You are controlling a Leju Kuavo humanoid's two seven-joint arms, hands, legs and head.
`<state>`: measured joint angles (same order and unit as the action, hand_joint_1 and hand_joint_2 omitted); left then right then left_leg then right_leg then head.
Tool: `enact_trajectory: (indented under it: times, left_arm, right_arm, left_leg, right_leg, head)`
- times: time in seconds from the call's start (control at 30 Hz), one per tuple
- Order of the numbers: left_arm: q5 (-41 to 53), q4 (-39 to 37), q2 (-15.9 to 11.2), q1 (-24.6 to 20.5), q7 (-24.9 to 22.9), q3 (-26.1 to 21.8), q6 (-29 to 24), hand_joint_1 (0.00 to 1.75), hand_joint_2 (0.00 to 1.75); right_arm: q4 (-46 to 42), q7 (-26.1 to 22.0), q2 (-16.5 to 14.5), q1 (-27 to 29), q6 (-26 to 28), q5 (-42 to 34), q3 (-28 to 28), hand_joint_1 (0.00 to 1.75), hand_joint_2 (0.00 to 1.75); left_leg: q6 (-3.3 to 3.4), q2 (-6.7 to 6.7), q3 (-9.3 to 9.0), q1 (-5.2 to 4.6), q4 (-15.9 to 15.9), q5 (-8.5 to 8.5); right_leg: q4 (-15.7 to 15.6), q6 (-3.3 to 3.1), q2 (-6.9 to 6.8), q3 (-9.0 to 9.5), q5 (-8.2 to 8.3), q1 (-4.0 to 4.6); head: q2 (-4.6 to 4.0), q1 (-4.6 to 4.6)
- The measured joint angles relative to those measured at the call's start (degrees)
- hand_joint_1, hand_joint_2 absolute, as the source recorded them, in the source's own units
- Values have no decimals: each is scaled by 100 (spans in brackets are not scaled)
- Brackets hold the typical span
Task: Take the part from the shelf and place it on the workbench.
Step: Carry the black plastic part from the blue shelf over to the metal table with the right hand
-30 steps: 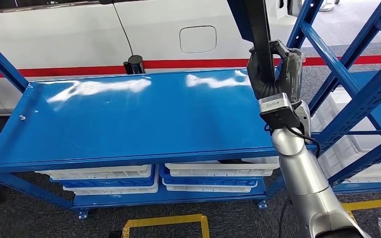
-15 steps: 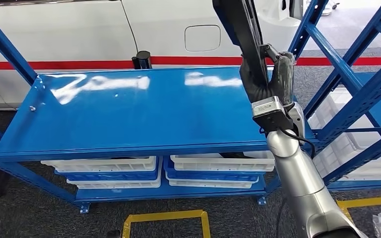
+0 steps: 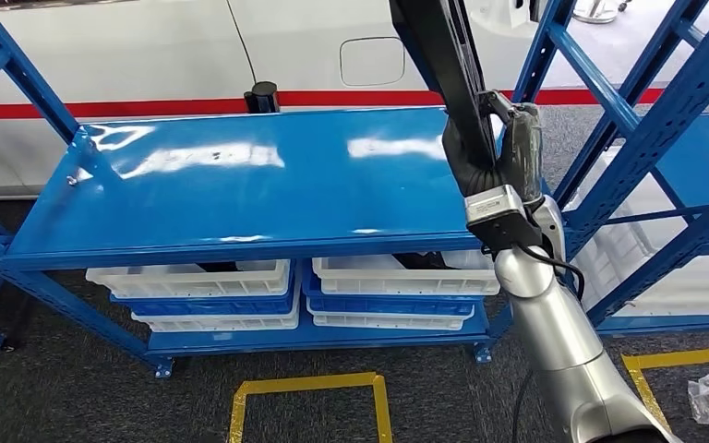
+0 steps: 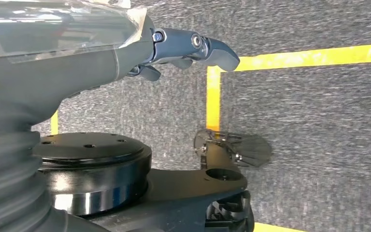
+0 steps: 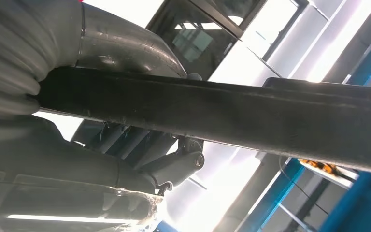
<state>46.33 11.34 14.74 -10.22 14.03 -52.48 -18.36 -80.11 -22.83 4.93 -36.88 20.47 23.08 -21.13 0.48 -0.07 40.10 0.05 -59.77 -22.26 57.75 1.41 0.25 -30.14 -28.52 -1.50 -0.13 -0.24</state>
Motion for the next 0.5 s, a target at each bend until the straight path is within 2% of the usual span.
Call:
enact_trajectory:
  times: [0.03, 0.1, 0.13, 0.17, 0.2, 0.23, 0.3, 0.33, 0.37, 0.43, 0.47, 0.5]
  left_arm:
    - [0, 0, -1, 1, 0, 0, 0, 0, 175]
    - [1, 0, -1, 0, 0, 0, 0, 0, 175]
    - [1, 0, -1, 0, -1, 0, 0, 0, 175]
    - [1, 0, -1, 0, -1, 0, 0, 0, 175]
    - [1, 0, -1, 0, -2, 0, 0, 0, 175]
    - [1, 0, -1, -3, -2, 0, 0, 0, 175]
    - [1, 0, -1, -20, -2, 0, 0, 0, 175]
    - [1, 0, -1, -32, -1, 0, 0, 0, 175]
    - [1, 0, -1, -42, -1, 0, 0, 0, 175]
    - [-2, 0, -2, -49, 0, -1, 0, 0, 175]
    - [-3, 0, -2, -50, 0, -1, 0, 0, 175]
    - [-5, 0, -2, -54, 0, -1, -1, 0, 175]
  right_arm:
    - [1, 0, -7, -3, -2, -2, -3, 175, 175]
    - [2, 0, -16, 1, -4, -3, -8, 175, 175]
    - [4, 0, -16, 5, -4, -4, -11, 175, 175]
    - [5, 0, -16, 6, -4, -2, -14, 175, 175]
    - [6, 0, -16, 7, -4, 0, -17, 175, 175]
    - [7, 0, -16, 8, -4, 2, -19, 175, 175]
    - [7, 1, -16, 3, -4, 4, -19, 175, 175]
    - [7, 1, -16, -2, -4, 4, -19, 175, 175]
    - [7, 1, -17, -5, -5, 4, -21, 175, 175]
    - [15, 0, -17, -4, -13, 6, -32, 175, 175]
    - [26, 0, -16, -1, -22, 6, -38, 175, 175]
    - [39, 0, -14, 0, -32, 5, -45, 175, 175]
  left_leg:
    - [-29, -5, 85, 13, -237, -248]
    - [-83, -10, 295, 26, -1010, -791]
    - [-100, -9, 348, 36, -1328, -924]
    - [-110, -9, 322, 47, -1502, -953]
    - [-110, -8, 183, 58, -1437, -870]
    - [-103, -8, -61, 68, -1168, -746]
    - [-74, -20, -671, 69, -367, -621]
    - [-58, -28, -876, 57, -59, -625]
    - [-37, -36, -981, 37, 120, -647]
    - [43, -33, -940, 6, 202, -605]
    - [104, -21, -903, 3, 219, -548]
    - [172, -5, -850, 8, 241, -482]
  right_leg:
    - [-3, -49, -8, -50, 58, -17]
    - [2, -90, -18, -189, 169, -9]
    - [5, -85, -21, -258, 222, -6]
    - [8, -73, -23, -330, 276, -3]
    - [11, -57, -23, -393, 323, -4]
    - [14, -37, -23, -444, 366, -7]
    - [22, 28, -22, -518, 441, 0]
    - [24, 69, -24, -543, 482, 10]
    - [21, 117, -28, -564, 524, 17]
    - [3, 206, -38, -601, 608, 23]
    - [33, 227, -42, -644, 582, 17]
    - [148, 213, -42, -719, 467, 20]
  head:
    - [0, -15]
    - [0, -40]
    - [0, -42]
    - [0, -40]
    - [0, -42]
    - [0, -43]
    - [0, -42]
    - [0, -40]
    - [0, -40]
    - [0, -37]
    - [0, -37]
    - [0, -26]
